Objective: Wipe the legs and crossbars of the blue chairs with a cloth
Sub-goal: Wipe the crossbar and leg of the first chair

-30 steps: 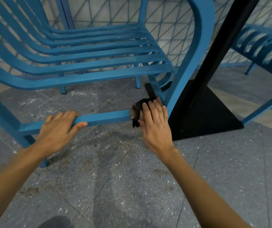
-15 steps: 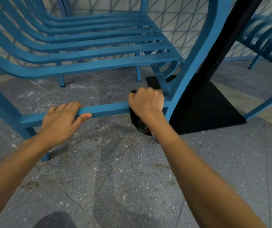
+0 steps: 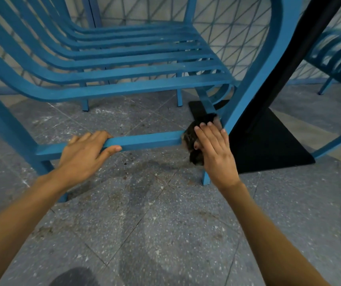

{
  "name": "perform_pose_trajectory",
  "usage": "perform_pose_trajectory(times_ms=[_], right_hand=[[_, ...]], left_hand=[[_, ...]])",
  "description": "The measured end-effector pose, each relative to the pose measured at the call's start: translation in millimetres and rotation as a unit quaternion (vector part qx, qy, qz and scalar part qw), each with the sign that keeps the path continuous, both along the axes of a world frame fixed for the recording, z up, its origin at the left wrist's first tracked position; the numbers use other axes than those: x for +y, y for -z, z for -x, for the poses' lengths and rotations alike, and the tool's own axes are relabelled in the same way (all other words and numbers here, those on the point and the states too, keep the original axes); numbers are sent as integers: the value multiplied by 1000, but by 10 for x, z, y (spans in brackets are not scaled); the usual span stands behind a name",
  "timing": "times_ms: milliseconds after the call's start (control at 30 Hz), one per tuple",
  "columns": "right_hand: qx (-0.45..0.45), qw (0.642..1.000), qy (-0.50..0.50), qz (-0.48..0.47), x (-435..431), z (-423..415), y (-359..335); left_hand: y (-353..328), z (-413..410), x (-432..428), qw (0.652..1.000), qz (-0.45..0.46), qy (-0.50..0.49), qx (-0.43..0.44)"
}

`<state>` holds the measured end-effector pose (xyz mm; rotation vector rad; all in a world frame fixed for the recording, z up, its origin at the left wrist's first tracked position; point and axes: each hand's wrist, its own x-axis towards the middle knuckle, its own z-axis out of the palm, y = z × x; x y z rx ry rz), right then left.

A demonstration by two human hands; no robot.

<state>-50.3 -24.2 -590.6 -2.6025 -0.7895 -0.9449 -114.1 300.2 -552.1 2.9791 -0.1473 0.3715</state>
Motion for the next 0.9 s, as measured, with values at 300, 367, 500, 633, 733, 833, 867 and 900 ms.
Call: perform_pose_trajectory(times_ms=[300, 367, 500, 633, 733, 833, 867, 900], right_hand=[[133, 940, 137, -283, -268, 675, 31], [108, 920, 143, -349, -100, 667, -156], [146, 924, 84, -343, 349, 442, -141], [192, 902, 62, -381, 538, 415, 20], [189, 918, 60, -345, 377, 422, 21], [174, 932, 113, -297, 186, 331, -31], [179, 932, 119, -292, 191, 310, -40], [190, 928, 117, -297, 228, 296, -46]], left_hand=[[-248, -178, -125, 982, 125, 32, 139], [-295, -290, -406, 977, 150, 63, 138], [-227, -439, -844, 985, 60, 80, 141], [-172, -411, -854, 993, 34, 70, 87], [-173, -403, -858, 993, 27, 66, 89], [-166, -406, -857, 993, 36, 65, 87], [-160, -410, -852, 993, 38, 65, 88], [-164, -412, -857, 993, 37, 65, 88]])
